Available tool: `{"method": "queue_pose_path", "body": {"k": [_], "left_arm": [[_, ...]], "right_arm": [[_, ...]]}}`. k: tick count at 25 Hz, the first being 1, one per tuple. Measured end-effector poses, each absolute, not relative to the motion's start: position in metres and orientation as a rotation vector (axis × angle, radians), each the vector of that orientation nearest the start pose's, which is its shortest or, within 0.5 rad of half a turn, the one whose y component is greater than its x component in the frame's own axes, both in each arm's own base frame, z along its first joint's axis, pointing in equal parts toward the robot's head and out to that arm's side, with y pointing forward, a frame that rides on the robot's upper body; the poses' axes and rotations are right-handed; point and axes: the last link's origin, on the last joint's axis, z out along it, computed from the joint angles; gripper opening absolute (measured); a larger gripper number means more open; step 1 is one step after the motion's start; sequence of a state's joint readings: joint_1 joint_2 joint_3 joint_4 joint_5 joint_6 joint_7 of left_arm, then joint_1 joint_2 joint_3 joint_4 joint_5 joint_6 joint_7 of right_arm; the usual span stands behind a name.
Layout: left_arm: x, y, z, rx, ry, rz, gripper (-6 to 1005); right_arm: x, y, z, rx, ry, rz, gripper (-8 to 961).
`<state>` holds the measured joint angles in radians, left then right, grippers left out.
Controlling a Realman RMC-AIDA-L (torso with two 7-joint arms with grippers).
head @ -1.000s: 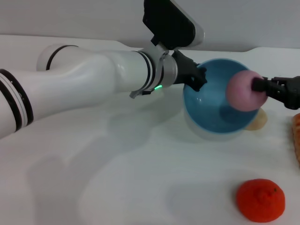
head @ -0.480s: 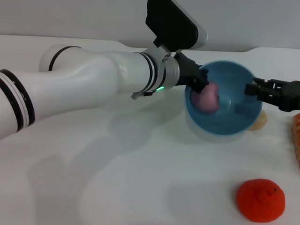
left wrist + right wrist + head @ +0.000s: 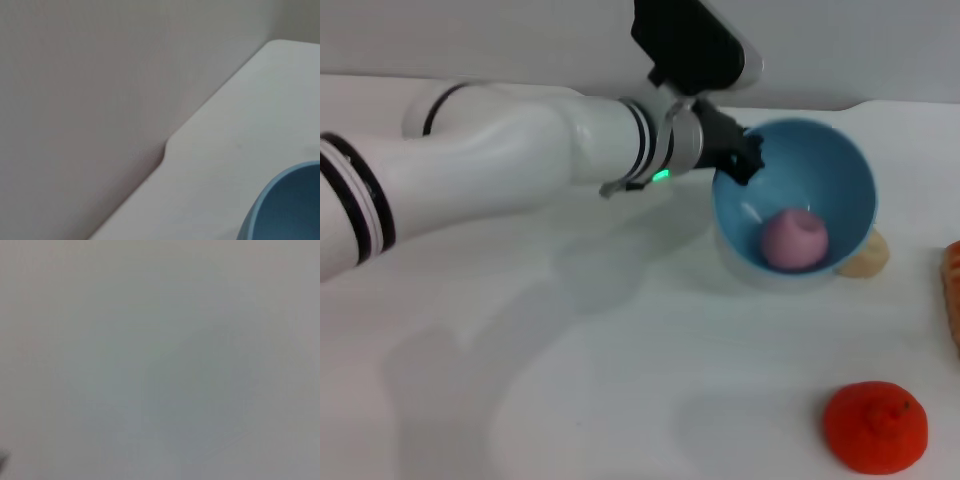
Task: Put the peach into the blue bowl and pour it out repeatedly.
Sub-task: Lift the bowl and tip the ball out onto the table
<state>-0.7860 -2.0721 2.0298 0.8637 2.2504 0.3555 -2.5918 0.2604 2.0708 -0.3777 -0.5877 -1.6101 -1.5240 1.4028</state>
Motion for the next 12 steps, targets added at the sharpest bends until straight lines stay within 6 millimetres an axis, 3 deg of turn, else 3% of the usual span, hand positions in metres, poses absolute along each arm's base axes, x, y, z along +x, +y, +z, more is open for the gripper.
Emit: {"method": "queue_pose_path", "body": {"k": [3,5,12], "left_arm": [[-0.115,0.412,-0.122,-2.468,-0.359,-0.088,-1],[-0.101,0.418,-0.120,-2.452,-0.231,-0.076,-2],[-0.071,0.408,-0.129,-2.394,0.117,-0.169,-2]], "right_arm": [[0.379,0.252,0.076,-1.753,0.973,1.059,408],[0.395,0.238,0.067,-1.693,1.009,1.005,407],[0.410,0.208,0.029,-1.624,1.062,0.921,407]]}}
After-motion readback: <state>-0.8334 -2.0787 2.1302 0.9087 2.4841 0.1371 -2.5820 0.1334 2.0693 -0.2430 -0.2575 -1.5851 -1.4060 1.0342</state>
